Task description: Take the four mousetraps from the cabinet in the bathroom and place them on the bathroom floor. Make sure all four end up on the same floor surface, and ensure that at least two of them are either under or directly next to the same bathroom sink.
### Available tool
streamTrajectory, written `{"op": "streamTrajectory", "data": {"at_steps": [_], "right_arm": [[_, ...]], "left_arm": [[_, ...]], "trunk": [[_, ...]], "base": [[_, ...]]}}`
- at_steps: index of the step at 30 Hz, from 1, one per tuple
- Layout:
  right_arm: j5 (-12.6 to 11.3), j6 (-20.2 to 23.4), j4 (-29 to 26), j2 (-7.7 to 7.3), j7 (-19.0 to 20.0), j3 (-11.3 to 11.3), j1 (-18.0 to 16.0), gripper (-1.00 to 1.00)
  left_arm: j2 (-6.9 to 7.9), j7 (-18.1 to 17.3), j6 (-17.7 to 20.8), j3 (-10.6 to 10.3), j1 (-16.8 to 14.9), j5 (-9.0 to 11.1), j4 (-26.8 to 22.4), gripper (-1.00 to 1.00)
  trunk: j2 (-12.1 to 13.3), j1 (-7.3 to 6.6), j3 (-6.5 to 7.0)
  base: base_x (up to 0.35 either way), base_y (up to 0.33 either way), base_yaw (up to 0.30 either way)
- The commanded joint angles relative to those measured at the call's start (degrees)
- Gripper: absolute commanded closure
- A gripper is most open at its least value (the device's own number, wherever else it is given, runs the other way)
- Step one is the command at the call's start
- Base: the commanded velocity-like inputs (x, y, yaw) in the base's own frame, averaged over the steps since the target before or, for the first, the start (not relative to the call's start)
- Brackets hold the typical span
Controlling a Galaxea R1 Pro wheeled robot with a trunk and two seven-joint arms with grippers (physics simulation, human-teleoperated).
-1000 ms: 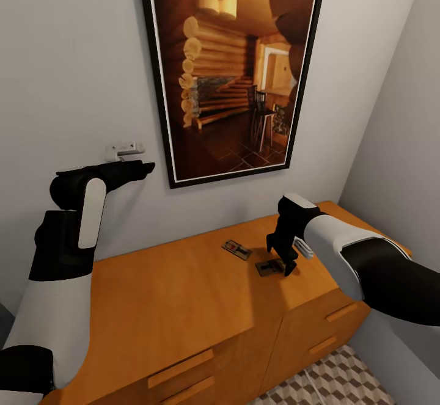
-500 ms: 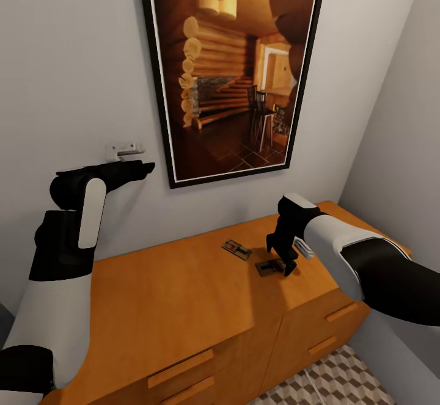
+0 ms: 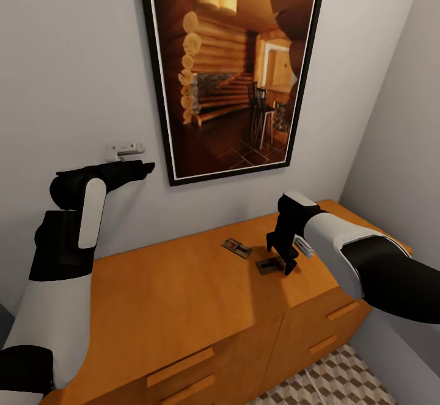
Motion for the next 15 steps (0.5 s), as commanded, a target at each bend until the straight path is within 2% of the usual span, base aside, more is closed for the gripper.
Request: {"op": "streamTrajectory", "data": {"at_steps": [1, 15], "right_arm": [[-0.46, 0.42, -0.11, -0.03, 1.14, 0.93, 1.22, -1.0], [-0.46, 0.42, -0.18, -0.03, 1.25, 0.93, 1.51, -1.0]], "left_arm": [[0.05, 0.65, 0.25, -0.09, -0.06, 0.25, -0.03, -1.0], [0.05, 0.65, 0.25, -0.09, -0.06, 0.25, -0.03, -1.0]], "trunk": [[-0.02, 0.02, -0.09], [-0.02, 0.02, -0.09]], "base": [[0.0, 0.0, 0.0], [0.0, 0.0, 0.0]]}}
